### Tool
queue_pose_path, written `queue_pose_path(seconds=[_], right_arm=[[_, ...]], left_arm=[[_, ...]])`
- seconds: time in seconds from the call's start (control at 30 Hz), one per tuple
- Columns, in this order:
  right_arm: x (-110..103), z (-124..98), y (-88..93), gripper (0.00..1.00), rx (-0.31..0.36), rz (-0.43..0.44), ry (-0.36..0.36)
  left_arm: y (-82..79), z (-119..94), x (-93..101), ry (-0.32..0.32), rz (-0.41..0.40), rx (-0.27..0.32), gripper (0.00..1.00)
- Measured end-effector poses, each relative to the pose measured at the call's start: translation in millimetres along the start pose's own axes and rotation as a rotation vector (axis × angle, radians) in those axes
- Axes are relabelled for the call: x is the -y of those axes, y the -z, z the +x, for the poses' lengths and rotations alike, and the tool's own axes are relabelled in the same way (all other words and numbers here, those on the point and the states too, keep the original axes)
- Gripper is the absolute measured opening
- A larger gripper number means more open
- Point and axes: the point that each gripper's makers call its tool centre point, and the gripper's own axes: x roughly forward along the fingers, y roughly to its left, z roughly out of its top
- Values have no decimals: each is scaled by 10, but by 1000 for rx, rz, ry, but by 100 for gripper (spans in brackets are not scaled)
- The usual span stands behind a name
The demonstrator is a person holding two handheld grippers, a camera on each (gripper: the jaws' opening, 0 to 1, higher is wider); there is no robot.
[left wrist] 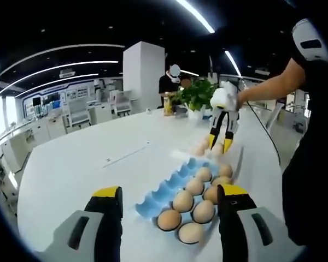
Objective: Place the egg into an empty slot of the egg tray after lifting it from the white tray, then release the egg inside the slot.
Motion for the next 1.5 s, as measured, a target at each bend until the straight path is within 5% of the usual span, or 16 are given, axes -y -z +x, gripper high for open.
queue_pose_path(seconds=[0.67, 1.5], right_arm=[[-42, 254, -393, 25, 26, -71, -46], [-28, 447, -312, 25, -7, -60, -82]], left_arm=[[-2, -8, -15, -2, -2, 4, 71], [7, 9, -11, 3, -1, -1, 71]])
